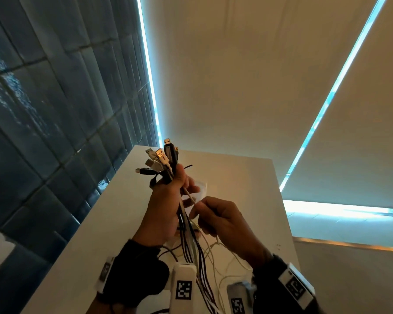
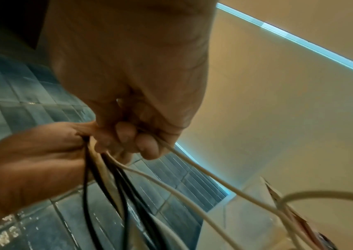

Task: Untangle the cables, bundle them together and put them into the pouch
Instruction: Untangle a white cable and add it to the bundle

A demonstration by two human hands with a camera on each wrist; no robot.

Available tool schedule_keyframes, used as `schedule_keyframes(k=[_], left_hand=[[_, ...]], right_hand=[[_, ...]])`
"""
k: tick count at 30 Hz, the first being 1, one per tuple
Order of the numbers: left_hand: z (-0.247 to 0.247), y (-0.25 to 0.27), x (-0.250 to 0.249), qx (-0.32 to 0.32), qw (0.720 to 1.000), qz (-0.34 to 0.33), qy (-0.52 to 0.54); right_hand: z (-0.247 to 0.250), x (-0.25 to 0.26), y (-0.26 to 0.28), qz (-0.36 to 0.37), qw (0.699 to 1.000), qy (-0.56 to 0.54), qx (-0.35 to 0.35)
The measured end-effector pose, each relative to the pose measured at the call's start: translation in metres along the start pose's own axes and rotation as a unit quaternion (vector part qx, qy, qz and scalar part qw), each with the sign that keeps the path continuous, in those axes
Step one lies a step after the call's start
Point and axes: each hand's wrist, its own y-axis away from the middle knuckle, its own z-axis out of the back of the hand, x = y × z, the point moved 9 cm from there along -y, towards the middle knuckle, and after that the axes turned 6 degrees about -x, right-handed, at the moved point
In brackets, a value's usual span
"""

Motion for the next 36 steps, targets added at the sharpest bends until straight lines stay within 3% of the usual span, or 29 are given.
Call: schedule_keyframes(k=[5, 10, 20, 23, 27, 32, 36], left_hand=[[-0.002, 0.003, -0.016, 0.024, 0.998, 0.002, 0.055], [-0.006, 0.007, -0.019, 0.078, 0.997, -0.009, 0.007], [0.026, 0.006, -0.044, 0.009, 0.998, -0.042, 0.046], [0.025, 0.009, -0.032, 0.006, 1.0, -0.013, 0.009], [0.029, 0.01, -0.02, -0.005, 0.999, 0.019, -0.025], [0.024, 0.013, -0.021, -0.011, 1.0, 0.026, -0.012], [0.013, 0.015, -0.024, 0.024, 0.997, 0.053, 0.05]], right_hand=[[0.004, -0.041, -0.001, -0.016, 0.994, 0.107, -0.009], [0.011, -0.066, -0.004, -0.024, 0.985, 0.165, -0.031], [0.014, -0.141, -0.005, -0.157, 0.974, 0.165, -0.01], [0.017, -0.126, -0.015, -0.161, 0.974, 0.147, -0.053], [0.024, -0.072, -0.024, -0.117, 0.984, -0.007, -0.135], [0.007, -0.002, -0.022, 0.003, 0.993, -0.096, -0.069], [0.006, 0.001, -0.015, 0.019, 0.993, -0.106, -0.053]])
